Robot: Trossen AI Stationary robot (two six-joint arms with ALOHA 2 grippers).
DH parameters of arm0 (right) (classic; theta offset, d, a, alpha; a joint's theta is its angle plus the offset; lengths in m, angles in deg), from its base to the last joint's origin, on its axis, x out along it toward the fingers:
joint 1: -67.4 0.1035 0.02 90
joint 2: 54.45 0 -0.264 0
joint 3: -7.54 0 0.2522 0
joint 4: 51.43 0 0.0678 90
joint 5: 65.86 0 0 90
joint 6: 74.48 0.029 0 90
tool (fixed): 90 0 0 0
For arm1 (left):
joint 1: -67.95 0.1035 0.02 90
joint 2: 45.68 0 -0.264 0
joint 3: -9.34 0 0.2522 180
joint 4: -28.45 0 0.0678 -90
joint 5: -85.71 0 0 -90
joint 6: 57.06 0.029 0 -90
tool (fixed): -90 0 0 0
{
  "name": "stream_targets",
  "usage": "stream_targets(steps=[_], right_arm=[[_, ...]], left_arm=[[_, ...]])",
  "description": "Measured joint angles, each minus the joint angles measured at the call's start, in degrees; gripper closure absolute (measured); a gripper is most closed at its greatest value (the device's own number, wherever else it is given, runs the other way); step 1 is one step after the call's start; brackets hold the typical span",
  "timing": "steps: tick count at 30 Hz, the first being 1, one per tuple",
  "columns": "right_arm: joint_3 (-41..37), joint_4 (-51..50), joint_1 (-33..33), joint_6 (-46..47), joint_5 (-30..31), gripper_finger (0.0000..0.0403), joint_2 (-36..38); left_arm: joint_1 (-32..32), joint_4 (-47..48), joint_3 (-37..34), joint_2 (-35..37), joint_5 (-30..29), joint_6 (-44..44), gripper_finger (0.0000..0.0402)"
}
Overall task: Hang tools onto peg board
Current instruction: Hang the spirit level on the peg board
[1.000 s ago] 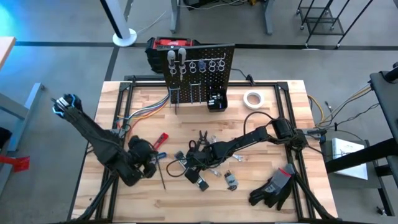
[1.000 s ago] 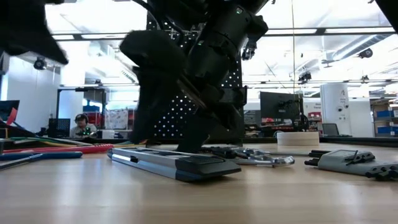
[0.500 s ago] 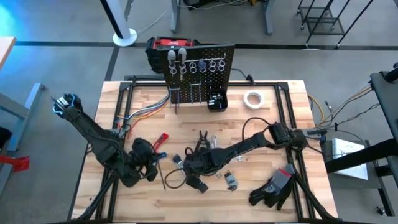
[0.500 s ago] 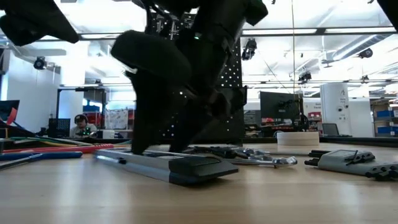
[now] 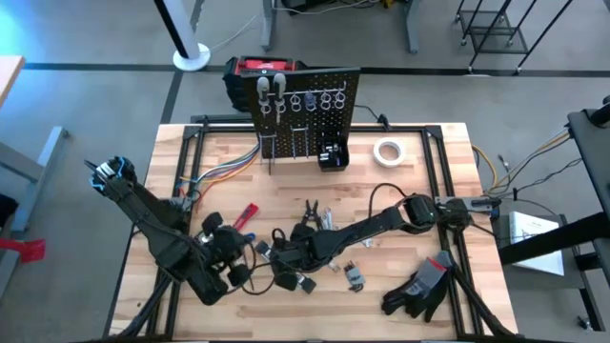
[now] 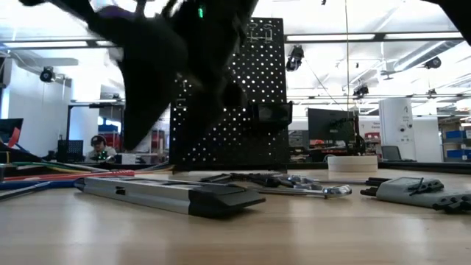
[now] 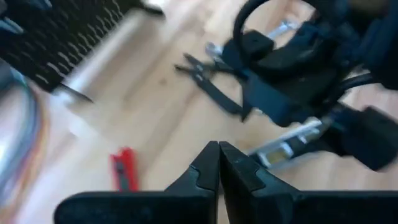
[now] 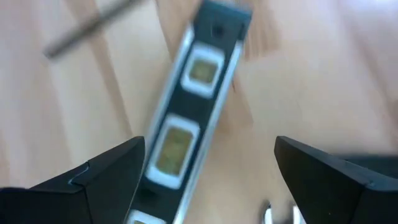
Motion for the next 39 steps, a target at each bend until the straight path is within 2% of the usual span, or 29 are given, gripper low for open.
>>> stream_targets(steps=[3,8,15,22,26,32,39], right_arm=[[0.5,1.8,0.1,-0.5,0.0,0.0048,-0.1],[-0.7,3.3,0.0,-0.1,0.0,0.0049,-1.6],[-0.8,4.6,-0.3,0.6,-3.9,0.0049,-4.9],[-0.7,2.9,-1.6,2.9,-4.5,0.0054,-4.9],[-1.1,0.2,-2.2,3.7,-3.4,0.0103,-4.8],[-2.1,-1.1,-2.3,3.6,-1.7,0.0240,-4.7],[-2.3,-1.3,-2.3,-1.4,-0.8,0.0243,-4.0]], left_arm=[[-1.7,3.5,2.0,0.0,-4.7,-0.2,0.0401],[-4.1,3.7,0.5,3.0,-7.3,-2.0,0.0401],[-4.7,3.6,-5.7,6.1,-7.2,-8.8,0.0401],[-4.7,3.2,-9.0,6.9,-6.0,-12.6,0.0401],[-4.7,3.1,-9.1,7.0,-5.6,-12.7,0.0401],[-4.7,3.2,-9.1,7.0,-5.9,-12.4,0.0401],[-4.9,3.4,-9.1,7.0,-6.3,-12.1,0.0401]])
